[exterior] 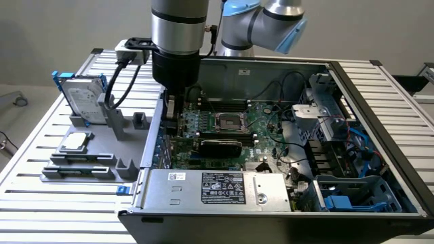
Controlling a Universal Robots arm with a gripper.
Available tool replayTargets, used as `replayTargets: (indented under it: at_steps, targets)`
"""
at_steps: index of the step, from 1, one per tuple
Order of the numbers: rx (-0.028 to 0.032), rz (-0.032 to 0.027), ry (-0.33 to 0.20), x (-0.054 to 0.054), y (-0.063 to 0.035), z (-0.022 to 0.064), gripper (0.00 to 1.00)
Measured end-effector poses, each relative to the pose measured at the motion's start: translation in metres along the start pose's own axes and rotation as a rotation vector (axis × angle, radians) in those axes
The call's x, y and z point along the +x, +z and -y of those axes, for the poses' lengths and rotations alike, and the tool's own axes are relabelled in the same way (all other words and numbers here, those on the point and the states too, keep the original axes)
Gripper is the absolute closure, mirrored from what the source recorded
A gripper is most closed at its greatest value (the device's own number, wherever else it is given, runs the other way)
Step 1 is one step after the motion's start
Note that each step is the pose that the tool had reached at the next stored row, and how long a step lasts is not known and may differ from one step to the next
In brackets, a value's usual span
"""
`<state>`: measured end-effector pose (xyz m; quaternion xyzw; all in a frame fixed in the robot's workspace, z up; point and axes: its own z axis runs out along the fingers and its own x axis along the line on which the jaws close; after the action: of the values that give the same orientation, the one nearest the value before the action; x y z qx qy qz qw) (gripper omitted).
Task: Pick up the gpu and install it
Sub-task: 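Press down on the gpu until it lock into place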
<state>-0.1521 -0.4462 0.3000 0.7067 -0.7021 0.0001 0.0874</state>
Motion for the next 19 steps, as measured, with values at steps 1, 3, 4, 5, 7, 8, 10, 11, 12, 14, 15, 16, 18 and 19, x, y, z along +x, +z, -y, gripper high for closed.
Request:
replayTargets:
  at_steps: [1,3,4,5,7,8,10,11,12,14,15,16,18,19]
  targets:
    - [0.0,0.0005,0.0,0.0,-0.0018,-0.0003,0.89]
    - [-0.0003,-0.0002,0.0,0.001,-0.0078,-0.0007,0.89]
    - [-0.0002,0.0,0.0,0.001,-0.0099,-0.0008,0.89]
    - [-0.0002,0.0003,0.0,0.001,-0.0112,-0.0009,0.89]
    - [-0.0003,0.0012,0.0,0.002,-0.013,-0.0006,0.89]
    - [-0.0003,0.0025,0.0,0.002,-0.0138,-0.0002,0.89]
    - [-0.0001,0.0106,-0.001,0.002,-0.014,0.0005,0.89]
    - [0.0001,0.0173,-0.002,0.002,-0.014,0.0005,0.89]
    - [0.0002,0.0242,-0.003,0.002,-0.0141,0.0005,0.89]
    - [0.0001,0.035,-0.004,0.002,-0.0141,0.0005,0.89]
    - [0.0002,0.0382,-0.005,0.002,-0.014,0.0004,0.89]
    - [0.0004,0.0397,-0.005,0.002,-0.0138,0.0004,0.89]
    - [0.0012,0.0405,-0.005,0.002,-0.0128,0.0005,0.89]
    - [0.0027,0.0404,-0.005,0.002,-0.0115,0.0007,0.89]
